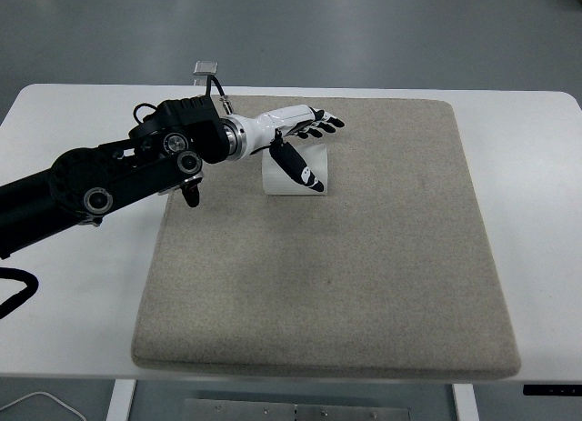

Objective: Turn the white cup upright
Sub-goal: 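Lower the left hand over the mug and close fingers around it, then lift the mug with the left hand and rotate it opening-up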

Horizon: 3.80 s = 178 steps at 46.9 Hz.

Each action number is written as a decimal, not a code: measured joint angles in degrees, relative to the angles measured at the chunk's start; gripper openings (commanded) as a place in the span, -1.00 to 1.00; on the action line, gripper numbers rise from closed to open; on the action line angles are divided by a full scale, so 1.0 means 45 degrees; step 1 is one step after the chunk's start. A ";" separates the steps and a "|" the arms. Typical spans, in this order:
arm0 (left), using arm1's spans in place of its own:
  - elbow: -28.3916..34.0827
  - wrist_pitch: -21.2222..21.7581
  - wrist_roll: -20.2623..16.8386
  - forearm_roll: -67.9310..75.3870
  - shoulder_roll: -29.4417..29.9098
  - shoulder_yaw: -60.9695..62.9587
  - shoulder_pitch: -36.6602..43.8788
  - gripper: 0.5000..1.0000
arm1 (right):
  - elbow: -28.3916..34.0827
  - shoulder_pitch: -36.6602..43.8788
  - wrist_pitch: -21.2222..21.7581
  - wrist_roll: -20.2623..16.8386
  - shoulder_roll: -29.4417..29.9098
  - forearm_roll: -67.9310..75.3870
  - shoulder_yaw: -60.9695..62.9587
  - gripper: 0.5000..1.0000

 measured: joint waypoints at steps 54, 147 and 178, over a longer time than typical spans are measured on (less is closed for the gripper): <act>0.0963 -0.0115 -0.0133 0.1595 -0.0526 0.0214 0.0336 0.88 | -0.0001 0.0005 0.0000 -0.0002 0.0000 0.0000 0.0000 0.72; 0.2441 -0.4185 -0.6950 -0.5165 0.1508 -0.4384 0.2482 -0.74 | 0.0000 -0.0001 0.0000 0.0003 0.0000 0.0000 -0.0005 0.72; 0.6326 -0.7122 -0.9848 -0.6563 0.1308 -0.5538 0.2934 -0.68 | -0.0001 -0.0002 0.0000 0.0001 0.0000 0.0000 0.0000 0.72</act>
